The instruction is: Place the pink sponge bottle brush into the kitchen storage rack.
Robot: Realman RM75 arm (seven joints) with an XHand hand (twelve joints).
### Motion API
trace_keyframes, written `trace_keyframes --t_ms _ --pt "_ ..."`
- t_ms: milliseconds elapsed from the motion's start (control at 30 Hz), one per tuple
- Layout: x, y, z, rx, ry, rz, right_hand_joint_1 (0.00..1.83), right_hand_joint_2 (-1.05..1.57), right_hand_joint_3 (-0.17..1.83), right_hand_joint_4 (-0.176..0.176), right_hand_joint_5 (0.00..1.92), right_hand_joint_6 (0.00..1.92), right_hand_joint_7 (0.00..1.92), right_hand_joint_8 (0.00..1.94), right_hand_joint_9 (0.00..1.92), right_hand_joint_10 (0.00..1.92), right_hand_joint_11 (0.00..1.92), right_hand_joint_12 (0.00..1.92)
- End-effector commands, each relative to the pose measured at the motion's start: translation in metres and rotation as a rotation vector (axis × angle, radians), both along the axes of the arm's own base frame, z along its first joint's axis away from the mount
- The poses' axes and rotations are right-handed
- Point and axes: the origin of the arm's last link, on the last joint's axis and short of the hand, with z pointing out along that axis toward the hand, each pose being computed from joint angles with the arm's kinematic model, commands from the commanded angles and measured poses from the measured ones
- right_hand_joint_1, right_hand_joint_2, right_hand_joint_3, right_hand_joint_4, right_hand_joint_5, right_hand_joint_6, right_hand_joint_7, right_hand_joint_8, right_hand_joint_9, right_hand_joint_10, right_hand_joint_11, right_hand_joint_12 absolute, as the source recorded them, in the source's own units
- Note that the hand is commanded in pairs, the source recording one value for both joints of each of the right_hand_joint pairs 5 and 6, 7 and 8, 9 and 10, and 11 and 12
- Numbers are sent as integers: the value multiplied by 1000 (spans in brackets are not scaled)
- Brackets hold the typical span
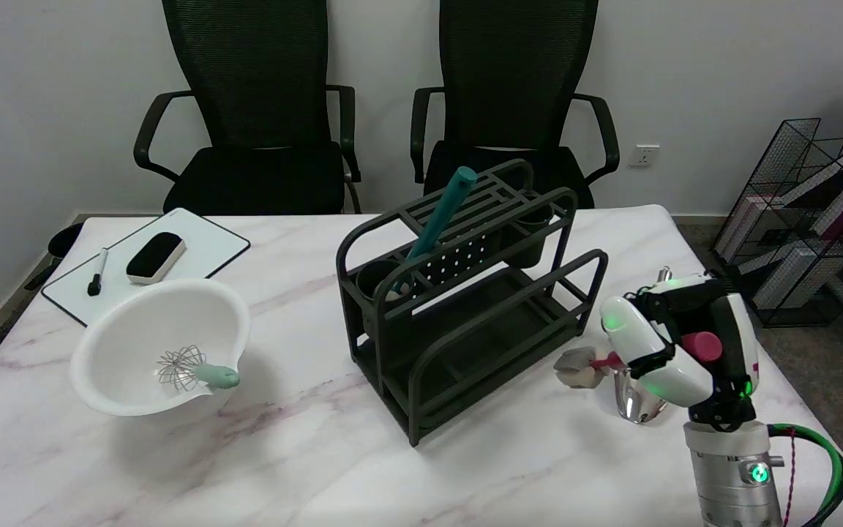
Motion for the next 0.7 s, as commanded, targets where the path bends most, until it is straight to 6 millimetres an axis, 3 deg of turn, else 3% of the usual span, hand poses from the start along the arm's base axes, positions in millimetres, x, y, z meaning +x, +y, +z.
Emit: trace_keyframes --t_ms 33,167,267,467,700 --pt "-21 14 20 6 -16 -27 993 1518 477 0 1920 1920 1920 1920 1920 1920 1920 1920" --pt "-21 11 28 -12 -28 -19 993 1519 477 0 1920 1920 1920 1920 1920 1920 1920 1920" --pt "-16 3 45 -53 -92 9 997 1518 476 0 1920 1920 1920 1920 1920 1920 1920 1920" --pt "19 -27 102 -52 -76 102 1031 1468 492 0 1920 1920 1920 1920 1920 1920 1920 1920" --pt "63 -59 184 -110 -30 90 1018 1491 474 0 1920 1920 1920 1920 1920 1920 1920 1920"
